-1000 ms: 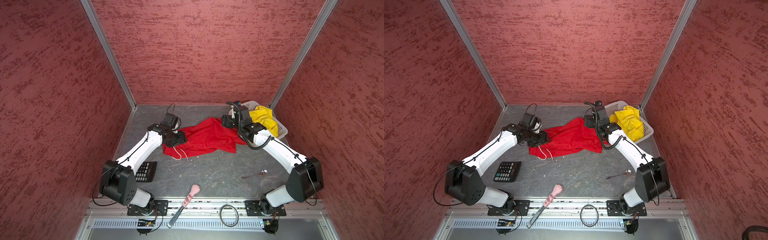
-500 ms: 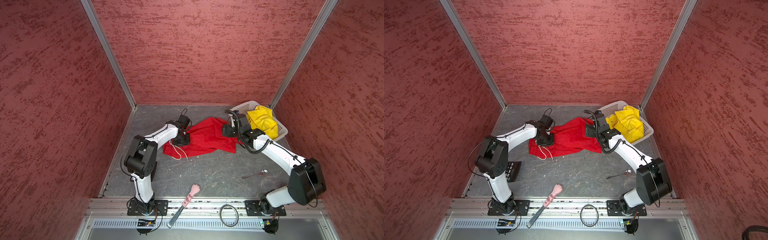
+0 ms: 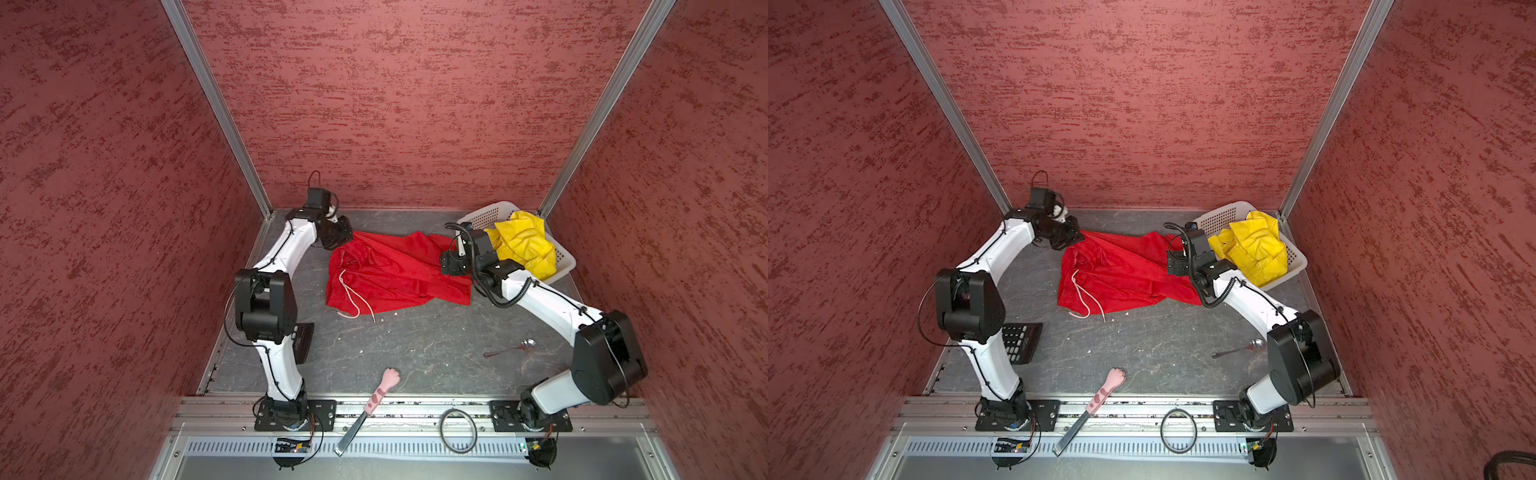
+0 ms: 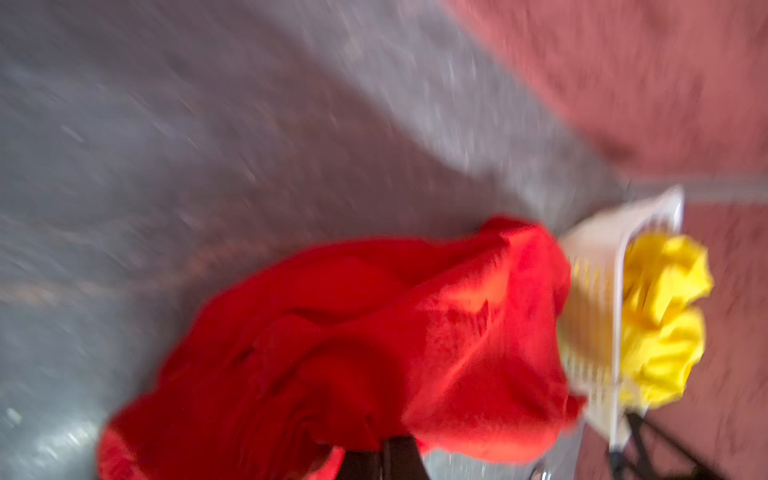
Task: Fold and stack the shorts
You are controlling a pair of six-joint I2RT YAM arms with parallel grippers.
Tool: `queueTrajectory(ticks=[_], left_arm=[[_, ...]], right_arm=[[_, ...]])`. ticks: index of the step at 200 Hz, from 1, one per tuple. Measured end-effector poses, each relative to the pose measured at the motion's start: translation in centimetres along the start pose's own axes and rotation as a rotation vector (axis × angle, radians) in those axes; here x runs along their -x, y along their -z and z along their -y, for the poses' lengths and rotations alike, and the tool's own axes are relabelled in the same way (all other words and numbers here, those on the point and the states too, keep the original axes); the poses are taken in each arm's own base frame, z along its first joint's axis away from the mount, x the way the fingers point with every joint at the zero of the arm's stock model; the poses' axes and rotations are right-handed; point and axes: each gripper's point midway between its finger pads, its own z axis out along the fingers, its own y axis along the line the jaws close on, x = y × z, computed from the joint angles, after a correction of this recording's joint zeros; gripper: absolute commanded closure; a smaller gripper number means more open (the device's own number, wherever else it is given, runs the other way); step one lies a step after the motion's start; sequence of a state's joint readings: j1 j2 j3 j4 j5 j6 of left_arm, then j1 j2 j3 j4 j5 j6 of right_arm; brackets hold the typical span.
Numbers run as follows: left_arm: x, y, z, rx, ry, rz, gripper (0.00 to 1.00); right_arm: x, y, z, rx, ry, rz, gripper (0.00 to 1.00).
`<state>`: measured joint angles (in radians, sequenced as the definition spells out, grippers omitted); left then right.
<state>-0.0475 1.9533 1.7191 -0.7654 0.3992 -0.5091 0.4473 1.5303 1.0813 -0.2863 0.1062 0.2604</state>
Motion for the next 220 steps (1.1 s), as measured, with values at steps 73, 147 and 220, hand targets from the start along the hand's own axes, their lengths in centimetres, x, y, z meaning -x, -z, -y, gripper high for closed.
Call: queueTrajectory(ticks=[73, 147, 220], left_arm=[[0.1, -4.3, -4.1, -0.031, 0.197, -0.094, 0.37], [-3.6, -0.2, -3.9, -0.026, 0.157, -0.038, 0.55], [-3.7, -5.5, -4.0, 0.029, 0.125, -0.069, 0.44]], right_arm=[[-0.9, -0.8, 0.1, -0.015, 0.005, -0.027, 0.07], [-2.9, -3.2, -0.1, -0.019, -0.013, -0.131, 0.07], [-2.3, -3.1, -0.5, -0.004, -0.022, -0.122, 0.07]])
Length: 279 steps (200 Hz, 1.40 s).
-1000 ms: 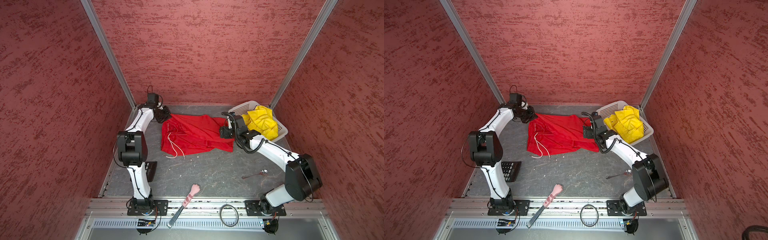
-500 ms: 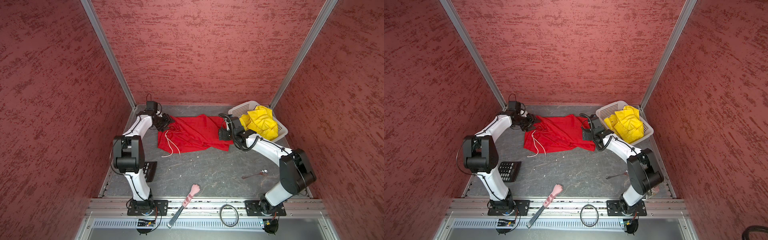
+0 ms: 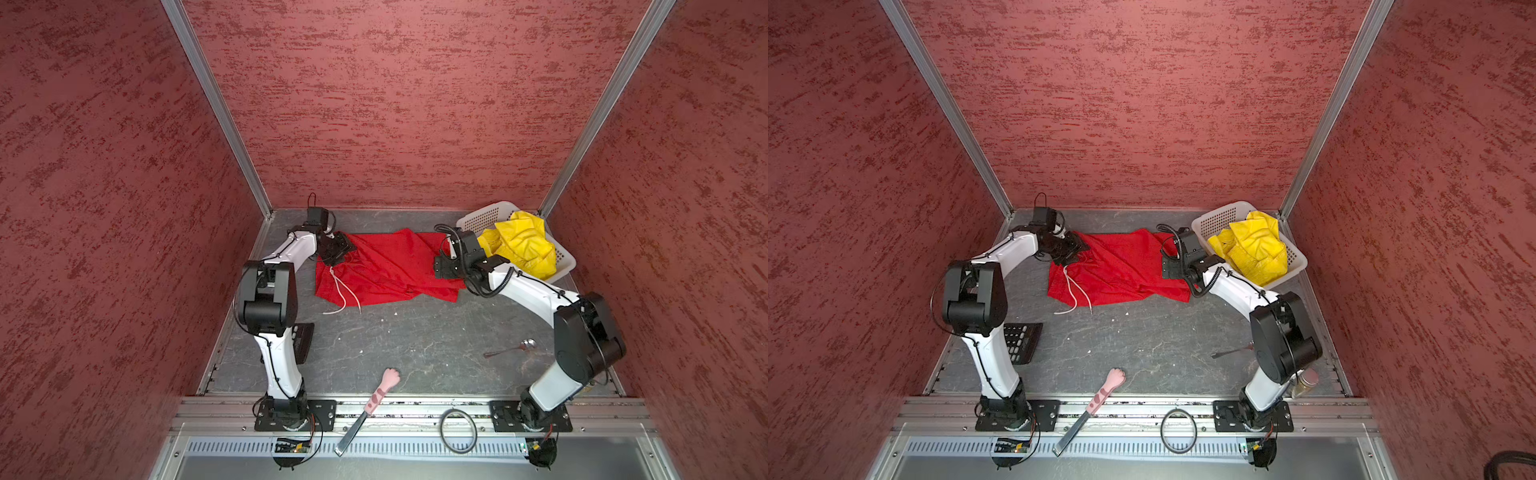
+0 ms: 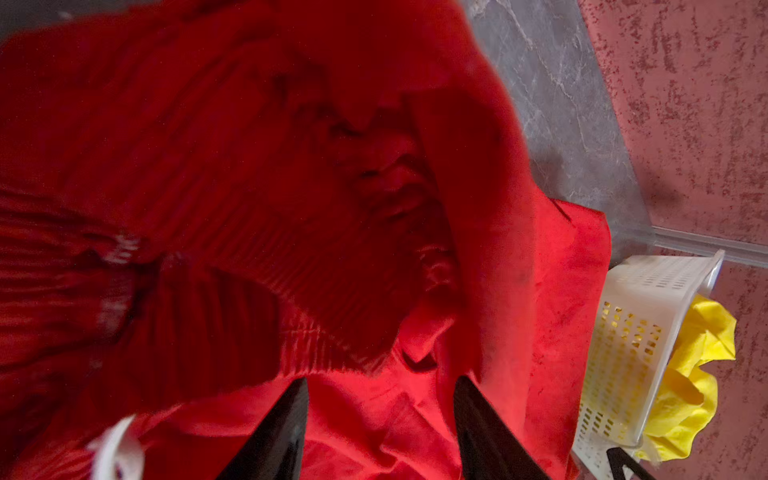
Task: Fold and stack the shorts
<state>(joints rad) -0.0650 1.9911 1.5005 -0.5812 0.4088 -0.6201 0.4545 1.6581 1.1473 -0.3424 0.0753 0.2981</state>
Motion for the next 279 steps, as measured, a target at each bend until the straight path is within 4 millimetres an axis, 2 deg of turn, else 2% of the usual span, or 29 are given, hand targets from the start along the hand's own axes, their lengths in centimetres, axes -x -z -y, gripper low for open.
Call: queueTrajectory(ticks=[13, 19, 27, 42, 54, 89, 151, 167, 175, 183, 188, 189, 195, 204, 211, 231, 246, 263, 279], left_arm=[[0.0, -0.5, 0.1, 0.011, -0.005, 0.007, 0.48], [0.1, -0.7, 0.2, 0.017, -0.008, 0.012, 0.54], [0.4, -0.9, 0.3, 0.026, -0.005, 0.026, 0.64], [1.0, -1.2, 0.3, 0.039, -0.013, 0.053, 0.88], [1.3, -1.3, 0.2, 0.052, -0.006, 0.071, 1.0], [2.6, -0.6, 0.5, 0.07, -0.015, 0.12, 1.0], [3.6, 1.7, 0.6, 0.077, -0.023, 0.167, 1.0], [3.5, 2.0, 0.6, 0.076, -0.021, 0.168, 1.0], [3.4, 2.0, 0.5, 0.076, -0.02, 0.166, 1.0], [3.2, 1.9, 0.3, 0.077, -0.018, 0.162, 1.0], [3.1, 1.9, 0.3, 0.077, -0.017, 0.158, 1.0], [3.1, 1.9, 0.3, 0.076, -0.017, 0.158, 1.0], [3.0, 1.9, 0.2, 0.075, -0.016, 0.153, 1.0], [2.7, 1.9, 0.2, 0.072, -0.016, 0.144, 1.0], [2.5, 2.0, 0.4, 0.065, -0.018, 0.138, 1.0], [2.0, 2.8, 1.7, 0.004, -0.044, 0.104, 1.0], [1.4, 4.2, 3.9, -0.107, -0.078, 0.045, 1.0], [0.9, 6.9, 6.4, -0.236, -0.121, -0.002, 1.0], [0.7, 10.6, 8.1, -0.31, -0.161, 0.001, 1.0]], right_arm=[[0.0, 0.0, 0.0, 0.0, -0.001, 0.001, 0.06], [0.0, 0.0, 0.1, 0.001, -0.003, 0.0, 0.06], [0.1, 0.0, 0.2, 0.007, -0.008, -0.003, 0.06], [0.1, 0.0, 0.1, 0.034, -0.027, -0.015, 0.05], [0.2, 0.1, 0.4, 0.049, -0.047, -0.027, 0.05], [0.0, 0.5, 1.6, 0.042, -0.086, -0.075, 0.08], [-5.3, 0.0, 1.4, 0.111, -0.152, -0.245, 0.16], [-6.0, -0.2, 0.8, 0.149, -0.183, -0.277, 0.26], [-6.2, -0.4, 0.4, 0.172, -0.201, -0.29, 0.34], [-6.3, -0.5, -0.1, 0.198, -0.216, -0.299, 0.49], [-6.3, -0.6, -0.3, 0.211, -0.229, -0.298, 0.67], [-6.3, -0.6, -0.3, 0.213, -0.229, -0.298, 0.67], [-6.4, -0.7, -0.5, 0.229, -0.241, -0.296, 0.85], [-6.4, -0.7, -0.8, 0.245, -0.26, -0.294, 0.96], [-6.4, -0.8, -0.8, 0.252, -0.272, -0.292, 1.0], [-5.5, -0.6, -0.5, 0.253, -0.303, -0.265, 1.0], [-3.8, 0.3, 0.5, 0.236, -0.315, -0.214, 1.0], [-0.1, 2.7, 2.6, 0.2, -0.338, -0.097, 1.0], [4.9, 6.5, 5.0, 0.17, -0.366, 0.069, 1.0]])
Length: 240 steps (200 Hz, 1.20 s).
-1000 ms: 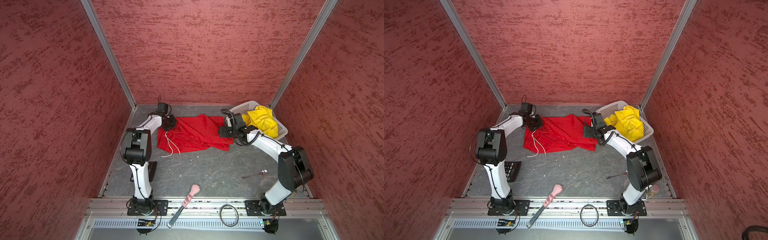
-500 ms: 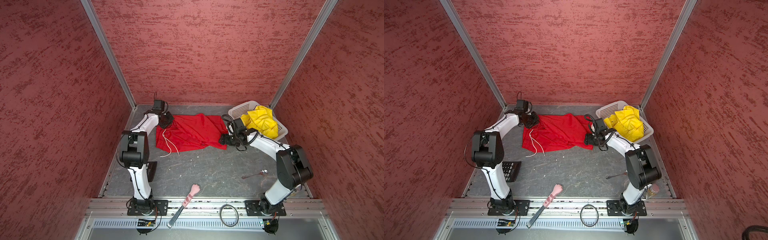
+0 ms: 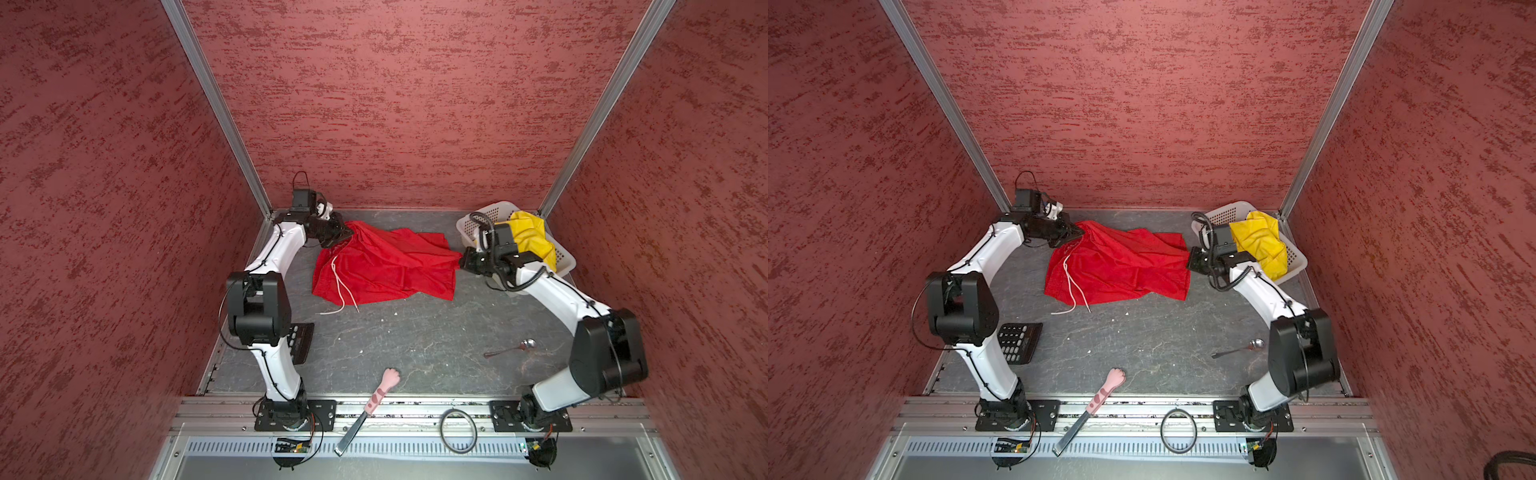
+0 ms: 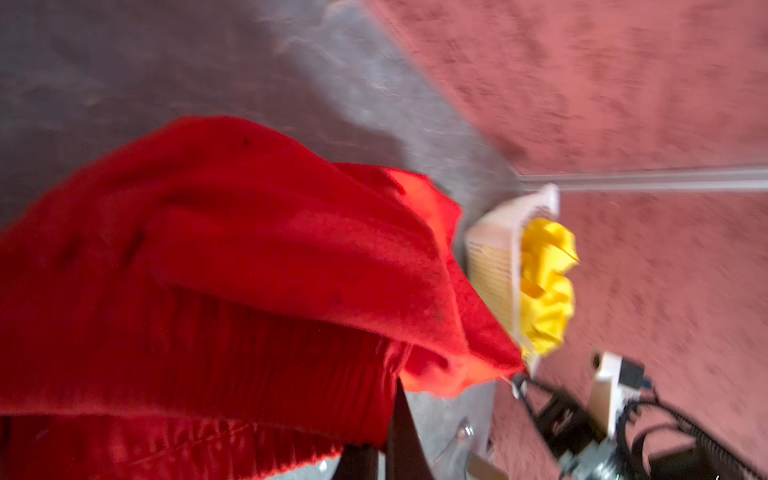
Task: Fold and stack the shorts
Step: 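Grasp the shorts' ends with both grippers and lift them up high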
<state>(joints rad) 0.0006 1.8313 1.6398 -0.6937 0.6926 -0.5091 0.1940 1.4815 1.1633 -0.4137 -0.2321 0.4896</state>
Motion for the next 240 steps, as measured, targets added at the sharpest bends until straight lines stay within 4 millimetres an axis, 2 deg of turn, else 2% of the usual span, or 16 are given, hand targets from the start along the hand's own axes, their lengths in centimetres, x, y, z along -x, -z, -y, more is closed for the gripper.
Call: queueTrajectory(ticks=[7, 23, 34, 51, 77, 93, 114, 136, 153, 168, 186, 200, 214, 226, 236, 240], left_arm=[[0.1, 1.6, 1.0, -0.02, -0.019, 0.016, 1.0], [-0.1, 5.9, 3.8, -0.075, -0.067, 0.075, 1.0], [-0.4, 9.3, 6.0, -0.121, -0.112, 0.132, 1.0], [-1.5, 14.0, 8.8, -0.172, -0.174, 0.215, 1.0], [-3.8, 19.2, 12.2, -0.192, -0.266, 0.337, 1.0], [-5.4, 21.4, 13.8, -0.209, -0.305, 0.385, 1.0], [-7.1, 24.3, 16.1, -0.226, -0.344, 0.463, 1.0], [-9.5, 27.4, 19.7, -0.288, -0.411, 0.53, 1.0], [-11.4, 29.5, 22.1, -0.345, -0.467, 0.575, 1.0], [-12.4, 30.6, 23.0, -0.37, -0.493, 0.605, 1.0], [-12.0, 30.7, 23.0, -0.366, -0.494, 0.639, 1.0], [-10.9, 28.8, 21.7, -0.327, -0.463, 0.63, 1.0], [-9.4, 25.8, 19.7, -0.268, -0.419, 0.598, 1.0], [-7.9, 22.7, 17.5, -0.201, -0.373, 0.564, 1.0], [-6.8, 20.2, 15.5, -0.145, -0.334, 0.535, 1.0], [-6.1, 18.8, 14.4, -0.115, -0.315, 0.52, 1.0]], right_arm=[[2.7, 2.3, -0.4, 0.011, -0.004, 0.089, 1.0], [7.5, 7.8, -1.5, 0.039, -0.001, 0.27, 1.0], [9.7, 11.3, -2.8, 0.062, 0.012, 0.369, 1.0], [12.0, 16.0, -5.2, 0.105, 0.039, 0.487, 1.0], [13.6, 22.0, -7.8, 0.154, 0.065, 0.622, 1.0], [14.0, 25.5, -9.0, 0.184, 0.072, 0.692, 1.0], [15.1, 31.3, -10.6, 0.214, 0.073, 0.815, 1.0], [16.0, 37.2, -12.9, 0.276, 0.094, 0.934, 1.0], [16.9, 40.4, -14.6, 0.317, 0.112, 0.993, 1.0], [17.8, 42.5, -15.8, 0.343, 0.127, 1.041, 1.0], [18.7, 41.9, -16.1, 0.347, 0.129, 1.046, 1.0], [19.5, 38.7, -15.5, 0.332, 0.117, 1.002, 1.0], [20.3, 33.5, -14.4, 0.309, 0.096, 0.919, 1.0], [21.3, 27.3, -13.2, 0.283, 0.07, 0.815, 1.0], [22.0, 23.0, -12.5, 0.272, 0.058, 0.748, 1.0], [22.3, 20.3, -12.0, 0.261, 0.049, 0.706, 1.0]])
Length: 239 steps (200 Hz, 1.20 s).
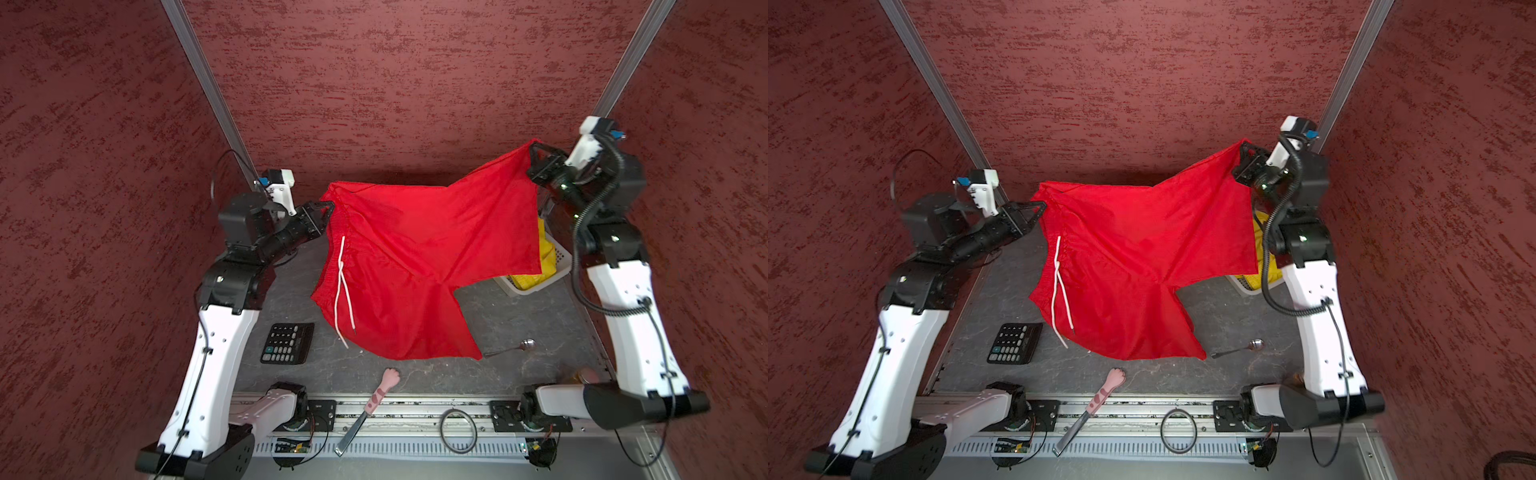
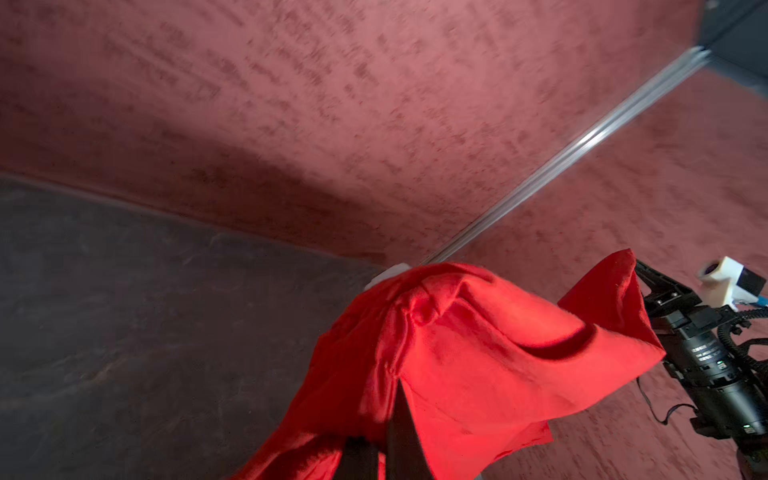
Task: Fold and stack the shorts
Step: 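Grasp the shorts' ends with both grippers and lift them up high, then lower the red shorts onto the table with both grippers, laying them flat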
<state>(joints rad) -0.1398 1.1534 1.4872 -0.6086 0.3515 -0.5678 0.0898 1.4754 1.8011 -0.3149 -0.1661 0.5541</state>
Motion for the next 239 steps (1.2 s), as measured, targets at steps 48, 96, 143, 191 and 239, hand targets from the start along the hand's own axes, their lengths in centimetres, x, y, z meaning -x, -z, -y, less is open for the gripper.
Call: queueTrajectory(ticks=[48, 96, 143, 191, 239], left_arm=[[-2.6, -6.9, -9.0, 0.199, 0.099, -0.113, 1.0], [-0.6, -8.8, -2.5, 0.07, 0.023, -0.1, 1.0], [1.4, -5.0, 10.9, -0.191, -0.12, -0.023, 1.0], [0.8, 1.5, 21.1, -0.444, -0.207, 0.021, 1.0], [-0.6, 7.8, 28.4, -0.687, -0.291, 0.047, 1.0]], right_arm=[[-16.4, -11.9, 10.7, -0.152, -0.093, -0.382, 1.0], [-9.5, -10.5, 4.9, -0.057, 0.007, -0.29, 1.0], [4.3, -1.2, -3.0, 0.026, 0.101, 0.005, 1.0], [14.5, 11.8, -7.0, -0.055, 0.195, 0.36, 1.0], [20.3, 25.0, -8.5, -0.18, 0.222, 0.728, 1.0]])
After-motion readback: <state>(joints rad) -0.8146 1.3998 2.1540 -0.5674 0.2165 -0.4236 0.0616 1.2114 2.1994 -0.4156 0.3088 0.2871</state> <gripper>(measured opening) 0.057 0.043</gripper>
